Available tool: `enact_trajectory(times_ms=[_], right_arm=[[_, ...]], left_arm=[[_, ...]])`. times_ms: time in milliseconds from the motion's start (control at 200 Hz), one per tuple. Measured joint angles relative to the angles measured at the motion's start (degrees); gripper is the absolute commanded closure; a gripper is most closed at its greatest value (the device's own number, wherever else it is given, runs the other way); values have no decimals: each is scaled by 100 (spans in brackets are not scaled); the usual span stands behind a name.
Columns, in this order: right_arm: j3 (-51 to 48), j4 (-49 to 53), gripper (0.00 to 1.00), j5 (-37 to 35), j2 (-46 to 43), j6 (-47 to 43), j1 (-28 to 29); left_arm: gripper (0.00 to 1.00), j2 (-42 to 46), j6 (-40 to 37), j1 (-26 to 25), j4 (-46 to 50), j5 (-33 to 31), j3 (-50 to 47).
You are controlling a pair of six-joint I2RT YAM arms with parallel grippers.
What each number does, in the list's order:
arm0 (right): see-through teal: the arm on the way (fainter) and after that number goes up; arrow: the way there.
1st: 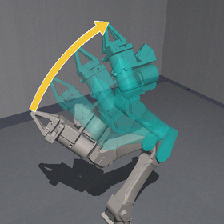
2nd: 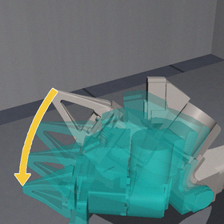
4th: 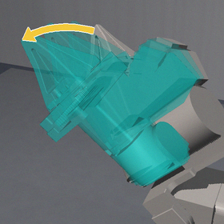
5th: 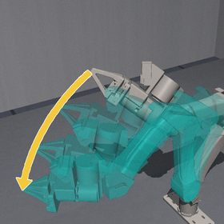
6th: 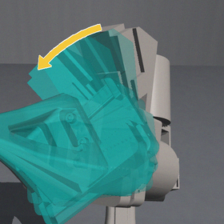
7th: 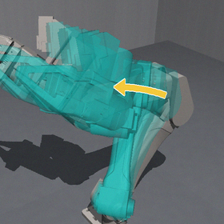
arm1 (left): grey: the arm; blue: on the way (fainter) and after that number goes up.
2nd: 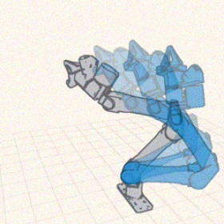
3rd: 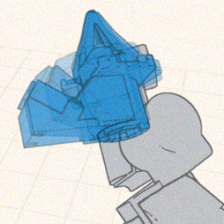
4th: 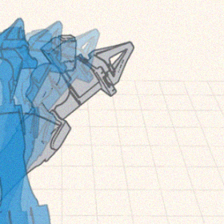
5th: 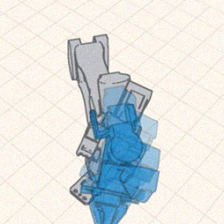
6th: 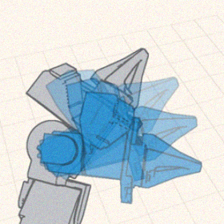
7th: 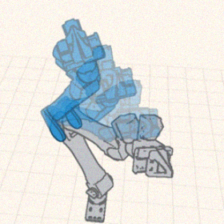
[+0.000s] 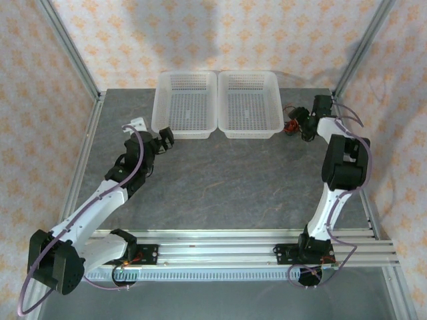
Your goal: Untangle the cables
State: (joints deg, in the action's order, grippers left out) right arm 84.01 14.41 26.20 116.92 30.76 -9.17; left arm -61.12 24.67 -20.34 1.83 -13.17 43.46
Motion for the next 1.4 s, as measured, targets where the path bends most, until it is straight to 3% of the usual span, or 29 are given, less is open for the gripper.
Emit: enact_trajectory(times_ms=[140,315,390,656,1021,1196,1291,1396], right_arm=[[376,120,31,-66,411,-120,0],[616,186,86,-81,699,-199,0],[638,188,100,-85,699,-212,0],[-367,-107,100,-313,-15,-339,0],[-2883,-138,100,-522,-2870,-833,0],[-3727,-238,100,-120,-4177,-949,48],[-4133,-334,100,221,-4581,-986,415],[-4472,-501,100,566,-4728,-988,1327]], left_arm=[[1,0,4,-240,149,-79,0],[1,-26,87,-472,186,-87,-2],[1,-66,101,-564,186,-105,-2],[1,-111,103,-953,323,-133,7],[1,-13,101,-1311,621,-76,389],[1,101,101,-1381,691,-57,505],[1,101,101,-1381,787,-42,573],[1,98,101,-1381,916,-22,686]])
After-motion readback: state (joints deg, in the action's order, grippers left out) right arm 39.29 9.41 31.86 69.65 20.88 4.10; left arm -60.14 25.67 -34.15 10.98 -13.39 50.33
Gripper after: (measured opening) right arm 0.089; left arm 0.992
